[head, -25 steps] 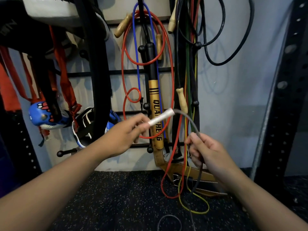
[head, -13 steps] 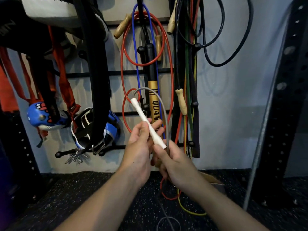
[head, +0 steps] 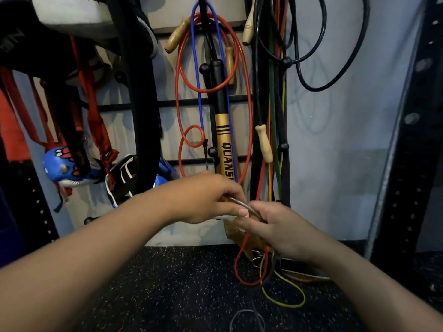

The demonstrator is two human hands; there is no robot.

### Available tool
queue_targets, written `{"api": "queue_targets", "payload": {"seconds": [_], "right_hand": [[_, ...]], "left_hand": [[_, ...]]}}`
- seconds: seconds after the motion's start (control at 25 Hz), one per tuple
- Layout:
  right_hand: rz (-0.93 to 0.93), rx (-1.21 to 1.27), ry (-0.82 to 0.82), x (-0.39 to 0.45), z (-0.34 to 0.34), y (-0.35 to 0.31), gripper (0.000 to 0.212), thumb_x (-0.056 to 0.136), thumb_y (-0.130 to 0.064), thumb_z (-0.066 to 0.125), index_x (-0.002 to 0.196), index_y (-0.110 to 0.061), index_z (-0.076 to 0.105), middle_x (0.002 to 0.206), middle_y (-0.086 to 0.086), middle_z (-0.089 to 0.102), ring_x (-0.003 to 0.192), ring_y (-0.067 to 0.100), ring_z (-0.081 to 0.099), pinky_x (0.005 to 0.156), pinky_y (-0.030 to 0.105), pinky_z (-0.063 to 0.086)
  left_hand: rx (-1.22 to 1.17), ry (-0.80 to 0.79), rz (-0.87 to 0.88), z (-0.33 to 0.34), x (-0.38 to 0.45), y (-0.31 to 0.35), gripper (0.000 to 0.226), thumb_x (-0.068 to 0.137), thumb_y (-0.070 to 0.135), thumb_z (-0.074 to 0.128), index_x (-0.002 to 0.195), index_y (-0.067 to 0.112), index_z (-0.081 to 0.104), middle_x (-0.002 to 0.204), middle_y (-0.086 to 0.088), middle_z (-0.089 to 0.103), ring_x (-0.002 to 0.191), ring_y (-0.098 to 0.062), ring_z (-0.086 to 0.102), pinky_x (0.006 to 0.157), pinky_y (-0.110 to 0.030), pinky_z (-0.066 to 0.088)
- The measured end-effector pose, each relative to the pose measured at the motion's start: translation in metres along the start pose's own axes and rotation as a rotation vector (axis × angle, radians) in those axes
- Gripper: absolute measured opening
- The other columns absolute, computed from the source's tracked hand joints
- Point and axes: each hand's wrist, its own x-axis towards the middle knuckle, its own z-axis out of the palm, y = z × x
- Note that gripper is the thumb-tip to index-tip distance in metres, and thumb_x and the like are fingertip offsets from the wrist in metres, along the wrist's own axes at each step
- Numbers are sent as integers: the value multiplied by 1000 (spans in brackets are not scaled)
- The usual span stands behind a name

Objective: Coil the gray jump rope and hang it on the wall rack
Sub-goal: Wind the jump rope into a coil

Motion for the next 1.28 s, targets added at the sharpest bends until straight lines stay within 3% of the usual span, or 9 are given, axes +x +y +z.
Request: {"api": "queue_targets", "payload": {"seconds": [0.32,0.44,0.56,0.64,0.72,0.88,0.96,1.08,1.28], "right_hand": [[52,276,104,-10,-6,0,23,94,-30,69,91,-8,71,55,-6,56,43,-1,51,45,12,41],[66,415,178,-12,2,-2,22,97,-28,65,88,-9,69,57,-5,52,39,0,46,42,11,39],[66,377,202,-10,13,-3,26,98,-38,62,92,-14,70,65,-2,70,47,1,57,49,14,45],[74,318,163,-11,16,-7,25,99,-41,60,101,-20,74,78,-7,78,63,-1,68,63,15,50],[97,312,93,-13,13,-11,30,104,-35,53,107,-14,74,56,-19,69,54,-8,64,56,8,45],[112,265,-5,-16,5,-15,32,108,-34,44,113,-15,69,43,-21,56,40,-6,52,44,10,40],[108,200,-25,-14,0,-17,31,107,-39,42,113,-21,67,44,-18,55,40,-4,50,44,13,38],[94,169,-90,-13,-6,-22,29,109,-34,40,122,-20,62,42,-23,59,39,-4,50,44,11,38],[-25,77,-44,-10,-16,-20,24,104,-38,52,104,-28,73,93,2,79,77,18,70,73,41,57]], "left_hand": [[-442,9,-29,16,0,-4,27,102,39,55,119,24,69,112,-6,74,107,-24,67,98,-51,51],[-589,107,-66,28,-1,-5,25,103,40,53,115,25,69,113,-13,72,111,-32,64,100,-56,49],[-686,220,-83,40,-2,-4,22,102,37,52,113,24,67,109,-11,73,109,-30,67,100,-54,51],[-769,296,-78,46,-2,-2,20,105,27,51,116,18,65,92,-2,73,86,-13,69,84,-33,58],[-850,292,-104,51,-3,2,20,107,20,48,117,12,63,65,17,60,57,2,52,58,-15,44],[-979,159,-151,42,-9,-2,20,103,25,57,122,23,60,79,5,57,59,-7,44,55,-26,38],[-909,100,-153,28,-11,-1,38,95,35,67,131,31,55,92,9,66,58,-9,50,54,-28,44],[-495,79,-53,11,-5,8,37,94,46,63,124,27,54,66,12,58,47,0,46,47,-17,39],[38,54,84,6,2,6,31,99,60,38,101,30,47,85,4,64,75,-11,59,72,-37,53]]}}
